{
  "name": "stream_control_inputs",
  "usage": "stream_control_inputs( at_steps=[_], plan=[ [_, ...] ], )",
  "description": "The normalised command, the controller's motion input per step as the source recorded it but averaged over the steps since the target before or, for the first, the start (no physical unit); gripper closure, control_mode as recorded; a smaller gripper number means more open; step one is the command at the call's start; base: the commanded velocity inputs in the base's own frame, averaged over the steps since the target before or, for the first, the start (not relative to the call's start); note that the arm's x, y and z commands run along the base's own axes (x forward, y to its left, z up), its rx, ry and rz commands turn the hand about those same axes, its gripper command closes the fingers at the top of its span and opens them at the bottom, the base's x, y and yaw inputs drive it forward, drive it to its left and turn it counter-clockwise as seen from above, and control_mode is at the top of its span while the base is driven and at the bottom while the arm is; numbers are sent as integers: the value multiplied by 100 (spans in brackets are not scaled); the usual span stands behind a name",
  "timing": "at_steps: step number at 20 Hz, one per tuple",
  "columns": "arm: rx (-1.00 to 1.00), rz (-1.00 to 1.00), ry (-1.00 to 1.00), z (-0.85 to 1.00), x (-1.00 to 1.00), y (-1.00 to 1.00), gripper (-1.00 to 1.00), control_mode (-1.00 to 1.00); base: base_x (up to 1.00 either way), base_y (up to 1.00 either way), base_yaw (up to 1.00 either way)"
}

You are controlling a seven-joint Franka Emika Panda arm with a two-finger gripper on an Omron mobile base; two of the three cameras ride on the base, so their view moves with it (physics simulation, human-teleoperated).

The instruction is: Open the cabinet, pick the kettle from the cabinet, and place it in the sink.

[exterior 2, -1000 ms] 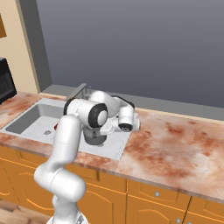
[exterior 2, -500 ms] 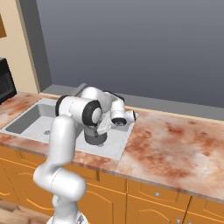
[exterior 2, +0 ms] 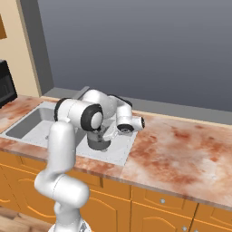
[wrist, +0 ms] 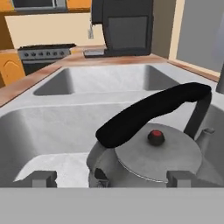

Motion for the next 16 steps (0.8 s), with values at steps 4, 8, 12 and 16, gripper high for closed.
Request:
stream_control_inputs(
  at_steps=[4,8,12,16],
  plan=[
    [0,-10,0,19,-19,-17,-100,-100,0,0,0],
    [-5,-6,-2,32,-17,-6,-100,-100,0,0,0],
    [-13,-9,-1,31,-22,-2,-100,-100,0,0,0],
    [-21,-16,-6,28,-29,0,-100,-100,0,0,0]
  ],
)
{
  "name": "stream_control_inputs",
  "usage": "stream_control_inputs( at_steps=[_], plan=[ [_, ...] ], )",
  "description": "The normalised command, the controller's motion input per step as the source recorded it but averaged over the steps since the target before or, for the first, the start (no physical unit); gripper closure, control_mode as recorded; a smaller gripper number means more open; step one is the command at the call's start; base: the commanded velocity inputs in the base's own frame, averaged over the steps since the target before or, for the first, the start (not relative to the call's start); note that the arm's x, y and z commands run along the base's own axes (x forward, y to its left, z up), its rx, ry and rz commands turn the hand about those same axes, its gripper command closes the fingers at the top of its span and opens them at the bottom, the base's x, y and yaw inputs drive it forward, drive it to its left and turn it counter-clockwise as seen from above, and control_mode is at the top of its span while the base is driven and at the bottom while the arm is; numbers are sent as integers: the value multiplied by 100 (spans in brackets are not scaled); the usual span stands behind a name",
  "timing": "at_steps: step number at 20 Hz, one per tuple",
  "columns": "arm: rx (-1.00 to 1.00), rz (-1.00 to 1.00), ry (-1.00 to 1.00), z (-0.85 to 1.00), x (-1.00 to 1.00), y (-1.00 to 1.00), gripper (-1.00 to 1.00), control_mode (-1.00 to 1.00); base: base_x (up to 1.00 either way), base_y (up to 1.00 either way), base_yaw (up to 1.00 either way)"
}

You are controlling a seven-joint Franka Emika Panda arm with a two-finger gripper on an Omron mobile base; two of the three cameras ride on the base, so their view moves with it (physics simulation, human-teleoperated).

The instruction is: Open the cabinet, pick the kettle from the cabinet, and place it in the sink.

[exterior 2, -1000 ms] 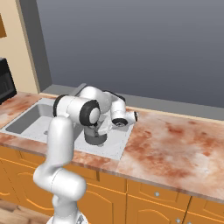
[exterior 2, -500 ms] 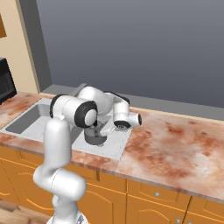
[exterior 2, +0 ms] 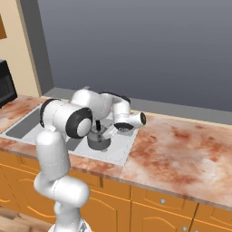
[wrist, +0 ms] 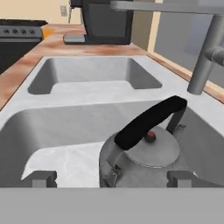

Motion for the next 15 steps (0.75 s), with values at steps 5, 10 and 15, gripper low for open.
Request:
stream_control_inputs(
  at_steps=[5,10,15],
  plan=[
    [-25,-27,-12,23,-34,0,-100,-100,0,0,0],
    [-26,-35,-8,25,-31,0,-100,-100,0,0,0],
    [-17,-35,1,37,-25,0,-100,-100,0,0,0]
  ],
)
